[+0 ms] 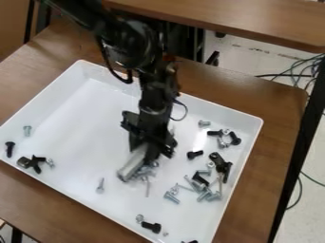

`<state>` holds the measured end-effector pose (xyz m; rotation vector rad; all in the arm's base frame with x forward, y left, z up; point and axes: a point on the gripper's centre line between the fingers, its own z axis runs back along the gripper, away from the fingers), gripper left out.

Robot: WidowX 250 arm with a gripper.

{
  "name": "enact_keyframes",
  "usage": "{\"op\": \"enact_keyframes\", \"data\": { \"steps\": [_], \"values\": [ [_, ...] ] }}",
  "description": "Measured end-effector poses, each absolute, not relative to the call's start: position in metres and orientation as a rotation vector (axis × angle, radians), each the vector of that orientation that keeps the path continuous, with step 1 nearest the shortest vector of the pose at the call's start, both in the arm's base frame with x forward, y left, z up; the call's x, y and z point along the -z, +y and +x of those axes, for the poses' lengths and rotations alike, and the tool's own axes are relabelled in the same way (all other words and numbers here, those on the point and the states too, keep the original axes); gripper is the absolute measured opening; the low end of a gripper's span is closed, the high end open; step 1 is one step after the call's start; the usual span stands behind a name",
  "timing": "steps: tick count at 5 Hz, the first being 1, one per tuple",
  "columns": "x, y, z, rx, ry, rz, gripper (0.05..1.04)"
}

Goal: Sweep into pile

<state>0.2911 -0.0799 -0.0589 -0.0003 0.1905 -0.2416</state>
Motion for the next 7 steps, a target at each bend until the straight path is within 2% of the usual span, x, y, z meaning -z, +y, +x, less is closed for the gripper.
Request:
{"op": "enact_keyframes", "data": {
  "steps": [2, 3, 4, 5, 6, 7],
  "values": [
    [0.049, -0.118, 0.255, 0.099, 0.287, -0.061, 0.358],
    [0.043, -0.113, 0.254, 0.025, 0.315, -0.098, 0.358],
    [0.038, -0.089, 0.266, -0.089, 0.29, -0.092, 0.357],
    [0.034, -0.043, 0.291, -0.314, 0.226, -0.075, 0.358],
    [0.021, 0.008, 0.308, -0.495, 0.166, -0.032, 0.358],
    [0.017, 0.055, 0.309, -0.565, 0.144, 0.024, 0.357]
  ]
}}
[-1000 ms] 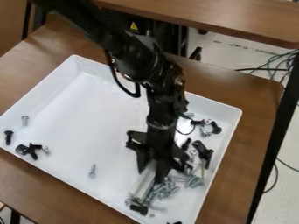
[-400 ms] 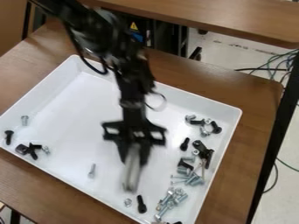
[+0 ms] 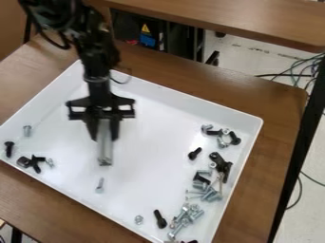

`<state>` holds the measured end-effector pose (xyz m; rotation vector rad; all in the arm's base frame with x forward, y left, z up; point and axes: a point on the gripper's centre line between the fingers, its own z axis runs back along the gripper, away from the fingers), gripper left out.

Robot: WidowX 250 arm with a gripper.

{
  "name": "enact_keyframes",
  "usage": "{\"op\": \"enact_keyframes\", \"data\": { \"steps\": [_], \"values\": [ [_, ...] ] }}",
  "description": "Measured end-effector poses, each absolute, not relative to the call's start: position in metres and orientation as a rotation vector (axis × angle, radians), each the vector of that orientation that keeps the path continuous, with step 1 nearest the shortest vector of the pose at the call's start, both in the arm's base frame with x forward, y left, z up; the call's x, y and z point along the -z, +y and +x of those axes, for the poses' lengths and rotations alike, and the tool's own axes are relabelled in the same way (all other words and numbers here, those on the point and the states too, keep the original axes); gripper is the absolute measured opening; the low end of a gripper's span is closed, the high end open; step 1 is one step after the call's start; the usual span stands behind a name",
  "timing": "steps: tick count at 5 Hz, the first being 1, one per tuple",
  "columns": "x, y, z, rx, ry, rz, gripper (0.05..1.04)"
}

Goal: Sweep into pile

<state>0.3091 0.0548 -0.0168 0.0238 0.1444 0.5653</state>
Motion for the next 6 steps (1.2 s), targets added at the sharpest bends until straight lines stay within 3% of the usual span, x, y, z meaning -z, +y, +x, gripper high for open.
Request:
{"op": "enact_keyframes", "data": {
  "steps": [1, 2, 4, 6],
  "values": [
    [0.019, 0.102, 0.296, -0.555, 0.16, 0.108, 0.358],
    [0.035, 0.136, 0.281, -0.512, 0.19, 0.123, 0.358],
    [0.049, 0.115, 0.29, -0.464, 0.177, 0.152, 0.357],
    [0.054, 0.041, 0.284, -0.301, 0.158, 0.141, 0.357]
  ]
}}
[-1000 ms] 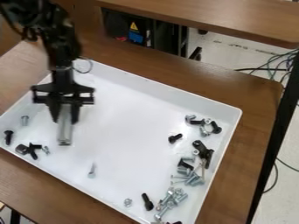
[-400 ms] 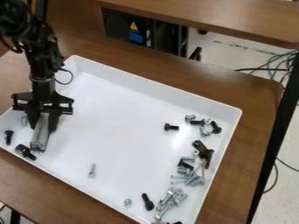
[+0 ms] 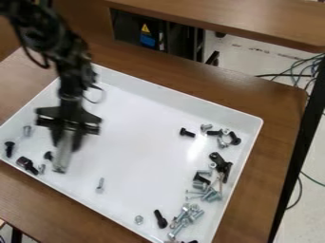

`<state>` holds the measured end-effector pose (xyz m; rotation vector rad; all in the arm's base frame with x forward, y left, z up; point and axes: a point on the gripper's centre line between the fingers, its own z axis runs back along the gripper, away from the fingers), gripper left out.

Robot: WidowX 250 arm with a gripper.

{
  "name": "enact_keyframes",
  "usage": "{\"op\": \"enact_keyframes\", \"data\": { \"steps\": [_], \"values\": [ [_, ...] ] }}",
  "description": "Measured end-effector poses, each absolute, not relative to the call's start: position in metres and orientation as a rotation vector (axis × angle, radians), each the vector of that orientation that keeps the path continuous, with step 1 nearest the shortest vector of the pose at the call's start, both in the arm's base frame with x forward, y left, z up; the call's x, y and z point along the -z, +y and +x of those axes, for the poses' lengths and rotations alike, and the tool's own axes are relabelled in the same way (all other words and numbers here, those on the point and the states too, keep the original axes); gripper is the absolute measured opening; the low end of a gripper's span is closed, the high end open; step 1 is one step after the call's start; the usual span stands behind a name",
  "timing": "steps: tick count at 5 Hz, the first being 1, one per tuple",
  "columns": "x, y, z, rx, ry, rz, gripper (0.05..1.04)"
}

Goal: Sweep into pile

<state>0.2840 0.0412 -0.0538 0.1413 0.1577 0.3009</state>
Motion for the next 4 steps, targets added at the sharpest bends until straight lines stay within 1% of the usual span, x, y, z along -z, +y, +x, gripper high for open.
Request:
{"op": "enact_keyframes", "data": {
  "steps": [1, 2, 3, 4],
  "values": [
    [0.054, -0.015, 0.28, -0.212, 0.102, 0.089, 0.357],
    [0.054, -0.047, 0.276, -0.194, 0.097, 0.041, 0.357],
    [0.052, -0.069, 0.27, -0.194, 0.101, 0.002, 0.357],
    [0.051, -0.089, 0.267, -0.252, 0.116, -0.092, 0.357]
  ]
}}
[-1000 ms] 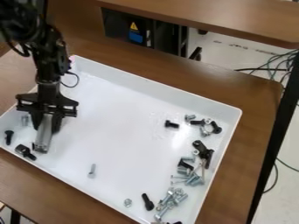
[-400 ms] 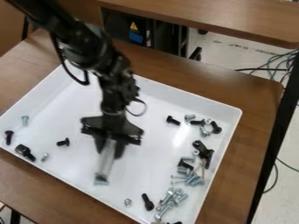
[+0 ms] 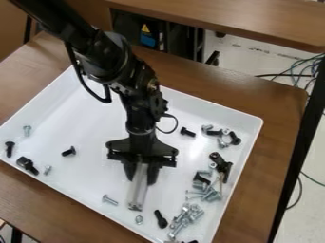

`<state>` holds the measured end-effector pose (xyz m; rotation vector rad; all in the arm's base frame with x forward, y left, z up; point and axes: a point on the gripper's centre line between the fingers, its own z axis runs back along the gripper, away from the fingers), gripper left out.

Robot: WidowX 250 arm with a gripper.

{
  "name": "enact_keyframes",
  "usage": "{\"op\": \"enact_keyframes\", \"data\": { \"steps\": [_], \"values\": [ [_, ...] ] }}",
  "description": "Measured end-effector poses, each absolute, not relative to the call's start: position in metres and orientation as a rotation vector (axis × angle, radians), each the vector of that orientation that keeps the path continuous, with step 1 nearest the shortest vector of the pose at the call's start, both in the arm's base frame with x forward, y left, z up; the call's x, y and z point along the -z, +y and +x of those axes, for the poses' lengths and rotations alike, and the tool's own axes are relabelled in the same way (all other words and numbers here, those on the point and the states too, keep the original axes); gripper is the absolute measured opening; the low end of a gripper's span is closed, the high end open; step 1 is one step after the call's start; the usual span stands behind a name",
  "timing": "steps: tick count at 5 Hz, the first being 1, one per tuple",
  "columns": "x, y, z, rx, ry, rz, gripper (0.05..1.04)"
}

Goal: Sweep into pile

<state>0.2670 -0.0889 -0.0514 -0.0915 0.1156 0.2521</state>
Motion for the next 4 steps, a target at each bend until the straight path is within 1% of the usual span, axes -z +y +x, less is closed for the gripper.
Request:
{"op": "enact_keyframes", "data": {
  "steps": [1, 2, 3, 4],
  "values": [
    [0.05, -0.11, 0.263, -0.245, 0.119, -0.127, 0.357],
    [0.048, -0.121, 0.262, -0.294, 0.133, -0.172, 0.357],
    [0.046, -0.125, 0.262, -0.317, 0.134, -0.177, 0.357],
    [0.041, -0.133, 0.273, -0.297, 0.125, -0.189, 0.357]
  ]
}}
